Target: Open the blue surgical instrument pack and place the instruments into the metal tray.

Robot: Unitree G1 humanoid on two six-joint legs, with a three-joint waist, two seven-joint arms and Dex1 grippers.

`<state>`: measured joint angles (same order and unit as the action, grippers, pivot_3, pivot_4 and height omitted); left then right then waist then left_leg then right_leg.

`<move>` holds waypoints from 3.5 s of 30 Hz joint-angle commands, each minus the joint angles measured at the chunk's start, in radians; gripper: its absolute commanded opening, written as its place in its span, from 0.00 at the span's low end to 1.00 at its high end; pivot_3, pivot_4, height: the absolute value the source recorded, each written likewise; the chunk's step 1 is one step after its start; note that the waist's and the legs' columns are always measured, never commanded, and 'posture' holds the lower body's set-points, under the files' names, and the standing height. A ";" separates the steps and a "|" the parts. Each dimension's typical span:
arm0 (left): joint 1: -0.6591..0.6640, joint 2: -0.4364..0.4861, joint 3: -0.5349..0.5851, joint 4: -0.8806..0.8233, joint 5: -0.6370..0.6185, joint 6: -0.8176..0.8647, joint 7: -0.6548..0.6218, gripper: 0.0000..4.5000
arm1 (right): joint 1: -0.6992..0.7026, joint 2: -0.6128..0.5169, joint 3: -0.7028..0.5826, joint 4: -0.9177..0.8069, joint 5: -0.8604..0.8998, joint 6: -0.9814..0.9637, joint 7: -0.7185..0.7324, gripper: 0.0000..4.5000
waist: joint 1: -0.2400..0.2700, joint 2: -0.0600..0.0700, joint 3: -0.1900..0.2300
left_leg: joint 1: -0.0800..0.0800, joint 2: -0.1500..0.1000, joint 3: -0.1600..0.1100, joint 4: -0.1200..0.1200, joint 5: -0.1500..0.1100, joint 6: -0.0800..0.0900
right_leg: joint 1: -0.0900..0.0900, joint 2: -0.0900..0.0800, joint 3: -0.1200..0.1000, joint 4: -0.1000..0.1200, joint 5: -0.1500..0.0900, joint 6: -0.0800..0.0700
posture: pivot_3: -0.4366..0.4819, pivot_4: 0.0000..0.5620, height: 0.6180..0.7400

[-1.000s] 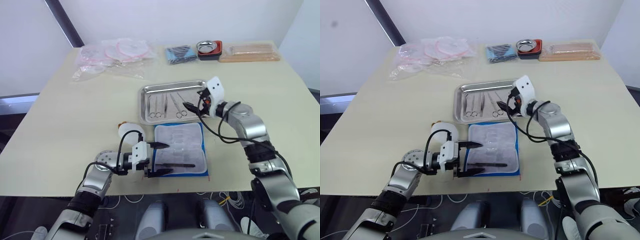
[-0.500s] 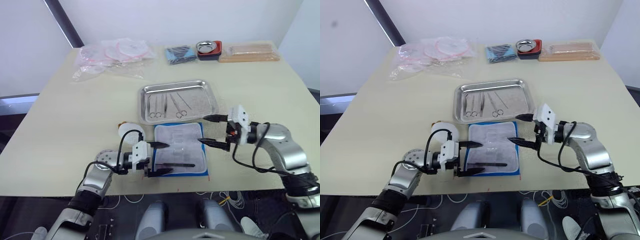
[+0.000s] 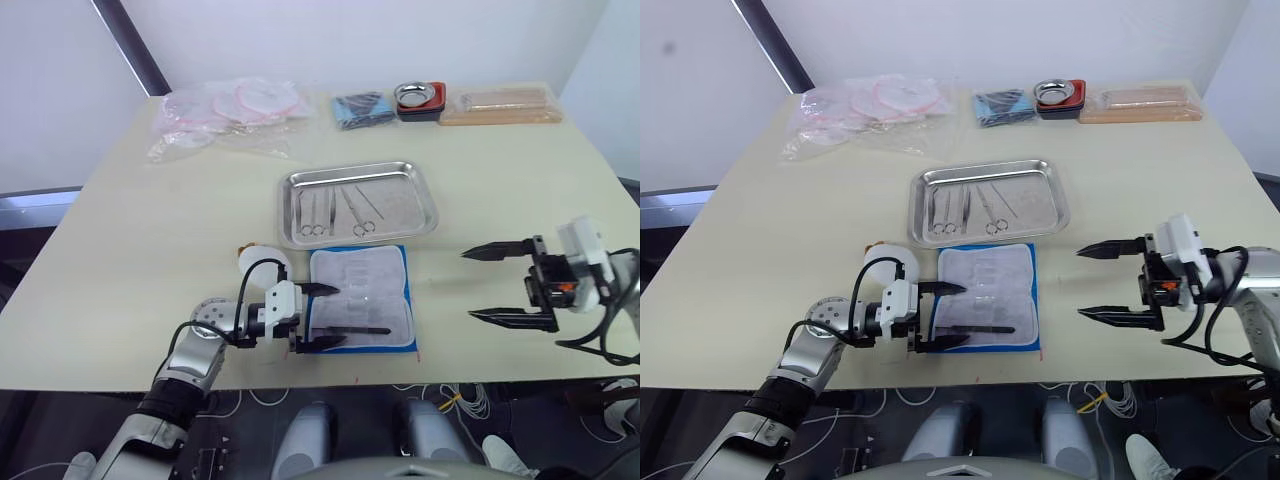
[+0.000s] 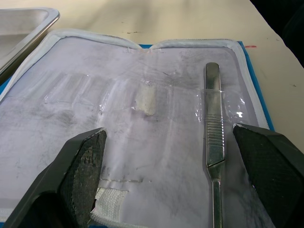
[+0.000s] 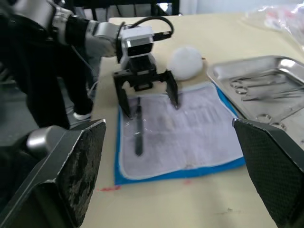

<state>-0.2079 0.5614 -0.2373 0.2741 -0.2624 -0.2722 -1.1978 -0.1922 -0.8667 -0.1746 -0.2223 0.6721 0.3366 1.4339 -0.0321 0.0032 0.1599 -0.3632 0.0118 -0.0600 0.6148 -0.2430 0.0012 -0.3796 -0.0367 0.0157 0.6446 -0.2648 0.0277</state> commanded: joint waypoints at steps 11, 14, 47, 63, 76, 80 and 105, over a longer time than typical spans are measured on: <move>0.055 0.028 -0.024 0.155 0.100 0.053 0.031 1.00 | -0.015 0.087 0.101 -0.035 -0.156 -0.130 -0.116 0.99 | 0.000 0.000 0.000 | 0.000 0.000 0.000 0.000 -0.001 -0.001 | 0.000 0.000 0.000 0.000 0.000 0.000 | 0.48 0.27 1.00; 0.057 0.030 -0.026 0.148 0.101 0.058 0.032 1.00 | -0.036 0.126 0.195 -0.039 -0.238 -0.151 -0.154 0.99 | 0.000 0.001 0.000 | 0.000 0.000 0.000 0.000 -0.001 -0.001 | 0.000 0.000 0.000 0.000 0.000 0.000 | 0.48 0.27 1.00; 0.057 0.065 -0.012 0.135 0.087 0.088 0.017 1.00 | -0.100 0.275 0.617 0.128 -0.649 -0.139 -0.334 0.63 | -0.007 -0.001 -0.005 | 0.002 0.001 -0.002 -0.001 0.001 0.001 | 0.000 0.002 -0.001 0.000 0.000 0.000 | 0.48 0.27 1.00; 0.055 0.060 -0.012 0.161 0.091 0.066 0.016 1.00 | -0.113 0.283 0.570 0.098 -0.597 -0.178 -0.326 0.00 | -0.007 -0.002 -0.005 | 0.003 0.004 -0.001 -0.001 0.000 0.001 | 0.000 0.002 -0.002 0.000 0.000 0.000 | 0.48 0.27 1.00; -0.011 0.061 -0.023 0.264 0.082 0.001 -0.081 1.00 | -0.141 0.214 0.513 0.026 -0.535 -0.174 -0.282 0.00 | -0.007 -0.002 -0.002 | 0.002 0.006 -0.001 -0.001 0.001 0.001 | -0.001 0.004 -0.005 0.000 0.000 0.000 | 0.48 0.27 1.00; -0.023 0.055 -0.023 0.282 0.084 -0.009 -0.088 1.00 | -0.147 0.200 0.502 0.000 -0.524 -0.158 -0.278 0.00 | -0.008 -0.002 -0.002 | 0.002 0.009 -0.001 -0.001 0.001 0.001 | -0.001 0.004 -0.007 0.000 0.000 0.000 | 0.48 0.27 1.00; -0.008 0.039 -0.040 0.276 0.096 -0.021 -0.070 1.00 | -0.176 0.047 0.431 -0.096 -0.498 -0.115 -0.223 0.00 | -0.006 0.001 0.001 | 0.002 0.010 0.000 -0.001 0.000 0.000 | -0.002 0.002 -0.014 0.000 0.000 0.000 | 0.48 0.27 1.00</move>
<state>-0.2730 0.5714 -0.2444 0.3894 -0.2929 -0.3337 -1.3051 -0.3507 -0.8129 0.3204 -0.2833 0.1430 0.2364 1.2135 -0.0386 0.0039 0.1606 -0.3615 0.0220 -0.0607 0.6138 -0.2427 0.0016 -0.3813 -0.0348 0.0011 0.6444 -0.2648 0.0276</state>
